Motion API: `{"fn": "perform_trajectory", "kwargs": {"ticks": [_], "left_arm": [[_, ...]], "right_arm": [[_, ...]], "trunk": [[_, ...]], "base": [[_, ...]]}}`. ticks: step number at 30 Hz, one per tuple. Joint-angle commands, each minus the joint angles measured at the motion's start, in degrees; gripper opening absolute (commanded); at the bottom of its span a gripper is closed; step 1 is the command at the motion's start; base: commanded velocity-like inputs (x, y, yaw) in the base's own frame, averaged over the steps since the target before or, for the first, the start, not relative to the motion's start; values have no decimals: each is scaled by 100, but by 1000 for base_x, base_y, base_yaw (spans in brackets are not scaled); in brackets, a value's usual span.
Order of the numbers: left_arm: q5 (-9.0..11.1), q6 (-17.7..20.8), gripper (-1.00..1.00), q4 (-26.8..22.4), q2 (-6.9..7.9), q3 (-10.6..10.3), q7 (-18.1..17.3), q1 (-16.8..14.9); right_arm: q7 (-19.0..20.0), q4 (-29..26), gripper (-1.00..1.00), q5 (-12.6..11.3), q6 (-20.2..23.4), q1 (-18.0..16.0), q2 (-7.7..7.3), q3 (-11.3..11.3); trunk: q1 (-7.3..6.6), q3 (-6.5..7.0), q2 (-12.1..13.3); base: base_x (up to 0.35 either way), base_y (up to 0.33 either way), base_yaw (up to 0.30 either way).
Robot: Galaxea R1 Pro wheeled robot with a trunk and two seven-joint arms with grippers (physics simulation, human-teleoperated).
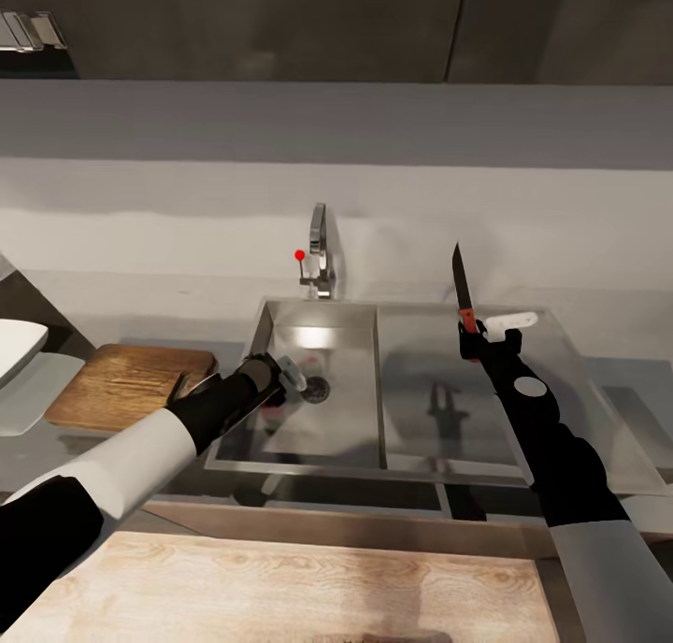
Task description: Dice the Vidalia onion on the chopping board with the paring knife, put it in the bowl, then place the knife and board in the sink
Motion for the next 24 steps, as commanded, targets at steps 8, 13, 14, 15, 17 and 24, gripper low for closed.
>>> {"fn": "perform_trajectory", "kwargs": {"ticks": [8,13,14,15,17,24], "left_arm": [[-44,22,100,-23,-29,-21,-3,-10],[-43,22,100,-23,-36,-21,-4,-10],[-43,22,100,-23,-36,-21,-5,-10],[-44,22,100,-23,-36,-23,-6,-10],[-44,22,100,-23,-36,-22,-4,-10],[-45,22,100,-23,-37,-22,-7,-10]], "right_arm": [[-31,-8,-100,42,43,-5,-6,18],[-32,-8,-100,42,43,-5,-6,18],[-32,-8,-100,42,43,-3,-6,18],[-32,-8,-100,42,43,-4,-6,18],[-32,-8,-100,42,43,-5,-6,18],[-32,-8,-100,42,43,-5,-6,18]], "trunk": [[3,-26,-11],[3,-26,-11],[3,-26,-11],[3,-26,-11],[3,-26,-11],[3,-26,-11]], "base": [[0,0,0],[0,0,0],[0,0,0],[0,0,0],[0,0,0],[0,0,0]]}}
